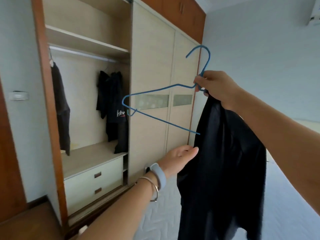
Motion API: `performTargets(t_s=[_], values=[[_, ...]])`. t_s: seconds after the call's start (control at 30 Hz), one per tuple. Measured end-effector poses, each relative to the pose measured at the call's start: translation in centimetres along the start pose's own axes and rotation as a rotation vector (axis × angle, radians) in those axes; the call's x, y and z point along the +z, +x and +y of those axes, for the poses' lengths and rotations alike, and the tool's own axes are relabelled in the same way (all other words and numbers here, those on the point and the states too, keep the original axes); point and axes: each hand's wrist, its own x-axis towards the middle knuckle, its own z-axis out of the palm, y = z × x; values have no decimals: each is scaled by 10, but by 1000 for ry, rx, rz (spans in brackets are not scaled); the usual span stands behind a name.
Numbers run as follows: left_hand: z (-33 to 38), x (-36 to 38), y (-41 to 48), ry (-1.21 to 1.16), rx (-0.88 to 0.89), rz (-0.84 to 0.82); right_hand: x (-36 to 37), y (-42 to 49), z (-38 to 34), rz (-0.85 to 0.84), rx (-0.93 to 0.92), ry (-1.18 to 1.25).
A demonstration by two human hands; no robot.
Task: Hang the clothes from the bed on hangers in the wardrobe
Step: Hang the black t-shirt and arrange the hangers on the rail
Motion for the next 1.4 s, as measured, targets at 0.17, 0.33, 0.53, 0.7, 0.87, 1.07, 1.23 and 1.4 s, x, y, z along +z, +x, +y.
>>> performTargets(t_s=[0.17, 0.33, 0.53, 0.7, 0.87, 1.07, 1.23, 1.4], values=[[-33, -62, -13, 205, -74, 277, 55, 18, -28, -56, -43, 169], [-82, -138, -36, 467, -337, 324, 124, 43, -48, -133, -105, 304], [-114, -314, -61, -70, -475, 775, 214, 80, -32, -289, -207, 245], [-88, -438, -59, -213, -429, 839, 295, 133, -19, -339, -264, 284], [-102, -538, -43, -77, -511, 897, 372, 187, -30, -404, -295, 351], [-130, -641, -46, -118, -578, 882, 465, 218, -51, -389, -315, 494], [-152, -710, -43, -133, -625, 771, 529, 230, -63, -352, -313, 474], [-160, -775, -25, -4, -578, 685, 569, 244, -85, -295, -289, 430]])
